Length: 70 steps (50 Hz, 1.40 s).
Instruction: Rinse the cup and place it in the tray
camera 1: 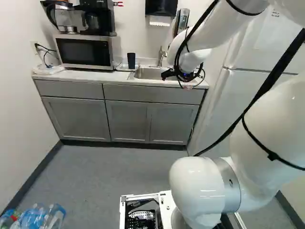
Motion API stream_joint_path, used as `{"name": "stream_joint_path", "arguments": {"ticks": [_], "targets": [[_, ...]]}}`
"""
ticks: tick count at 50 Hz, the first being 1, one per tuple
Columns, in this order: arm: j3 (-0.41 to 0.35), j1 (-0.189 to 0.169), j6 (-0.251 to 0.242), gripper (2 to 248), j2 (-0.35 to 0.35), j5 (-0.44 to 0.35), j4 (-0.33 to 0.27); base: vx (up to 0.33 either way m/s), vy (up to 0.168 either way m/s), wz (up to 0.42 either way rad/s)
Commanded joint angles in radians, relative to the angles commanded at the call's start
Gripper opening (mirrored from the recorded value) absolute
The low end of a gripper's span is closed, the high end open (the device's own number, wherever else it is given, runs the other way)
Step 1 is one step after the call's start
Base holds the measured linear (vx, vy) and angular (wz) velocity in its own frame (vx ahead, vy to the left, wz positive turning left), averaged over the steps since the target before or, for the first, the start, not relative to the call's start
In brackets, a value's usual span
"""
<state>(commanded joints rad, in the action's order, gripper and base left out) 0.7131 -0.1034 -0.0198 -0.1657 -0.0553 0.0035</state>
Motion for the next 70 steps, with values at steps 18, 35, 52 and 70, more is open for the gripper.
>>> {"name": "stream_joint_path", "arguments": {"ticks": [18,35,52,70], "targets": [[-0.170,0.028,0.005,247,-0.031,-0.223,-0.001,0.000,0.000,0.000],[-0.308,0.051,0.010,247,-0.056,-0.402,-0.002,0.000,0.000,0.000],[-0.421,0.070,0.013,247,-0.076,-0.550,-0.002,0.000,0.000,0.000],[-0.515,0.085,0.016,247,-0.093,-0.672,-0.003,0.000,0.000,0.000]]}}
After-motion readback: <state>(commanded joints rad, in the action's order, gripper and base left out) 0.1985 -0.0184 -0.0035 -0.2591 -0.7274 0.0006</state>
